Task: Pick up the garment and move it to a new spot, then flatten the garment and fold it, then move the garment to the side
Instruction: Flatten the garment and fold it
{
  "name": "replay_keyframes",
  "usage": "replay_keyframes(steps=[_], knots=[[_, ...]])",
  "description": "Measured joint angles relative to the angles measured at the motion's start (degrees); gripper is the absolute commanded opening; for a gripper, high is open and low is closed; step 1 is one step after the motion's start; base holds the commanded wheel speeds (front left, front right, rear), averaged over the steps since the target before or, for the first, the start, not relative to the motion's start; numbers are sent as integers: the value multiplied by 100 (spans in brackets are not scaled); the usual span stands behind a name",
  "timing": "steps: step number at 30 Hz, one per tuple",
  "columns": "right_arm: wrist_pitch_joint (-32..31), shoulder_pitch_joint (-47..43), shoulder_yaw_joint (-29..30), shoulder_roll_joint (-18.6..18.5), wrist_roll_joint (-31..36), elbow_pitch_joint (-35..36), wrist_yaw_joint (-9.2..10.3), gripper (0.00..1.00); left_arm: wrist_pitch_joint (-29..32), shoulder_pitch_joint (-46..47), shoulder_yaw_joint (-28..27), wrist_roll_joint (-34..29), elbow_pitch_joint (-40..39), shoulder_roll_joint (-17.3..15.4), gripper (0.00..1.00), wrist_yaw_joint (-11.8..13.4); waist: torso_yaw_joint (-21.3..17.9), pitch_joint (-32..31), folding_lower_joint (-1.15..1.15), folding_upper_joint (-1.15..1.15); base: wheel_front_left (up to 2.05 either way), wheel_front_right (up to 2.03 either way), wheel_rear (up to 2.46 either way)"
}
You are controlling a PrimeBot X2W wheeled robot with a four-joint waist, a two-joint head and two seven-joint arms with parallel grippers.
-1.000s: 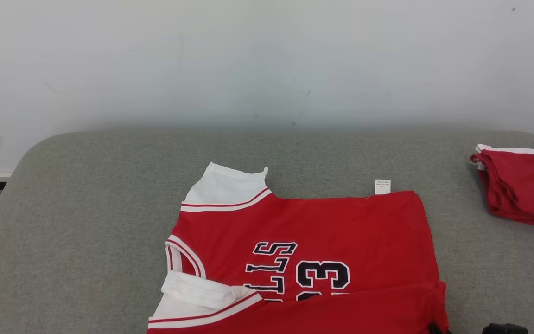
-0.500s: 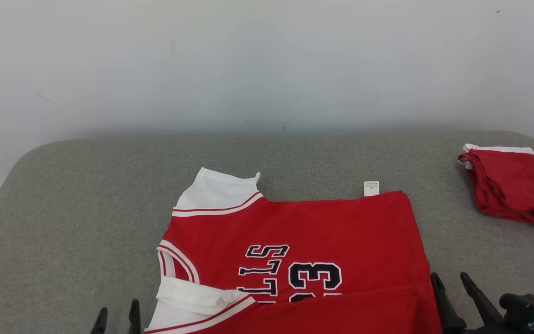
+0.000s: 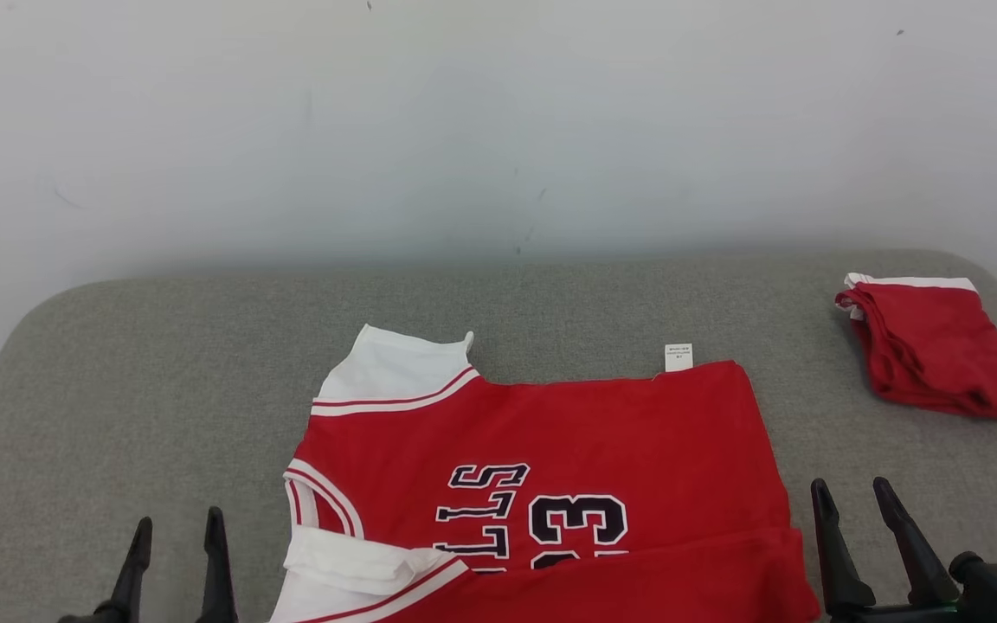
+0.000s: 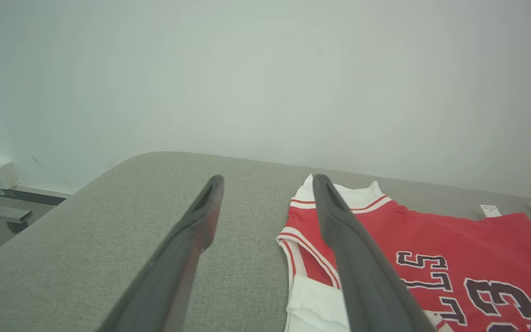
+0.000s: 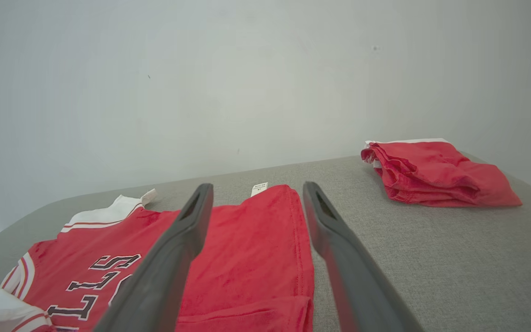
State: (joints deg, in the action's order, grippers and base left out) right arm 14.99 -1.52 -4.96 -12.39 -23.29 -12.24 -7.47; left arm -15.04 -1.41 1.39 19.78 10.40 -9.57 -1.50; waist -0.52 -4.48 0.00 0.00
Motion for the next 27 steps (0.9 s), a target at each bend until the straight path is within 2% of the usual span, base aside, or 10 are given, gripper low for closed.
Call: replay_keyframes(steps=[8, 13, 15, 21, 27], knots=[[0, -500, 205, 196, 326, 332, 0, 100, 0, -392, 167, -334, -135, -20, 100, 45, -9, -12, 0, 0, 0, 0, 0], [0, -454, 163, 193, 171, 423, 0, 100, 1, -450, 122, -275, -70, -26, 100, 29, -50, 56, 0, 0, 0, 0, 0], [0, -353, 151, 111, 103, 374, 0, 100, 38, -350, 133, -263, 31, -104, 100, -57, -69, 103, 0, 0, 0, 0, 0], [-44, 365, -71, -237, -152, -186, 0, 100, 435, 684, 246, -240, 234, -427, 100, -281, -143, 290, 0, 0, 0, 0, 0], [-326, 1645, -500, -557, -245, -996, 0, 100, 1001, 2141, 542, -51, 753, -695, 100, -509, -239, 598, 0, 0, 0, 0, 0]])
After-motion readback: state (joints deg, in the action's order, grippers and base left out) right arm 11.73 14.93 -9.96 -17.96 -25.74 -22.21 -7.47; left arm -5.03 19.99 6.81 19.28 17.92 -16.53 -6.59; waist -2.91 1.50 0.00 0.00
